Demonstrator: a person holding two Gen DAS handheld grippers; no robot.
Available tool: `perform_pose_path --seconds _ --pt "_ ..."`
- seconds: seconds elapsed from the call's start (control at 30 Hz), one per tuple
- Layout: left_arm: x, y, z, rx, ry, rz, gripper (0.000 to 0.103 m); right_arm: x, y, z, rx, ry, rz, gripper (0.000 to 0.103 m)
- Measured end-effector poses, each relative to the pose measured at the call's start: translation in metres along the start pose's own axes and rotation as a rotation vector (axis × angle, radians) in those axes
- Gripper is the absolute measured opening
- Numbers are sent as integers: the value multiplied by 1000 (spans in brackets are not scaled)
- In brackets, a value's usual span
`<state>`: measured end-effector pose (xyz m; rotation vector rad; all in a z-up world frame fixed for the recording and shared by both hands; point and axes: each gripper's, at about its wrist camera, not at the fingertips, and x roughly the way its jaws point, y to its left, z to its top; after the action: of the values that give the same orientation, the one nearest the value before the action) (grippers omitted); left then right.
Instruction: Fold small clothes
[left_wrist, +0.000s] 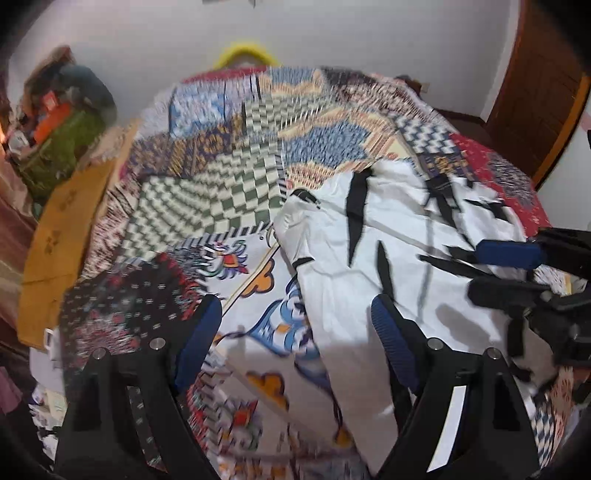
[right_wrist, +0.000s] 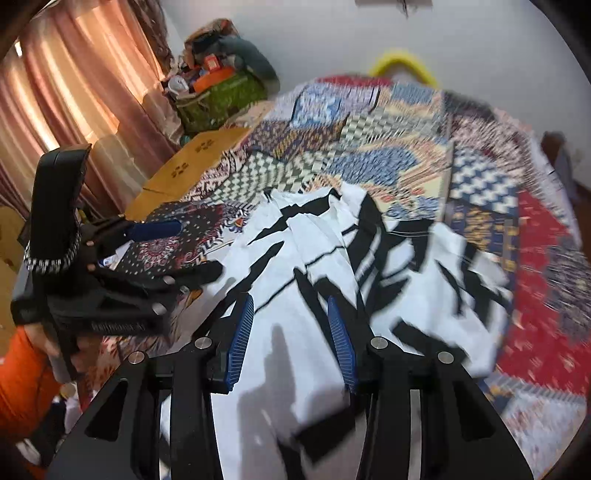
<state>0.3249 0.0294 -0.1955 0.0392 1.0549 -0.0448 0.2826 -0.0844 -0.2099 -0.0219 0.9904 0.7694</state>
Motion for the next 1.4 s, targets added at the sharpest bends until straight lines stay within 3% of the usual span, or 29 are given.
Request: perform_pose_path --seconds 0.13,0.2,0.33,0.47,0.57,0.7,0.77,0.83,0.97,1.1,1.27,1.4 --pt "36 4 1 -21 55 -3 83 36 -17 5 12 72 -34 38" --pt "48 7 -4 -26 63 -9 92 43 -29 2 34 86 -31 34" --pt "47 17 -9 -52 49 -28 94 31 -39 -6 59 65 -24 27" --pt "34 20 -13 -38 40 40 94 12 -33 -14 -5 62 -142 31" --pt "17 23 -17 -36 30 71 93 -15 -30 -25 -33 33 -202 42" --pt "-7 25 -25 -57 14 33 93 -57 -36 -39 -14 -51 -226 69" --pt "-16 23 -29 -74 11 -5 93 -70 -39 -45 6 -75 -230 74" --pt "-20 19 -34 -97 24 -64 93 -78 -46 -52 49 -86 -220 81" --pt "-13 6 -45 -131 94 -172 93 -71 -60 -68 132 -40 -185 82" --pt "6 -5 -50 -154 171 -237 83 -50 -75 -84 225 29 -130 82" --pt "16 -11 -41 -165 160 -278 82 -32 -86 -84 280 63 -58 83" --pt "21 -17 -30 -130 135 -296 71 -22 -88 -72 277 56 2 82"
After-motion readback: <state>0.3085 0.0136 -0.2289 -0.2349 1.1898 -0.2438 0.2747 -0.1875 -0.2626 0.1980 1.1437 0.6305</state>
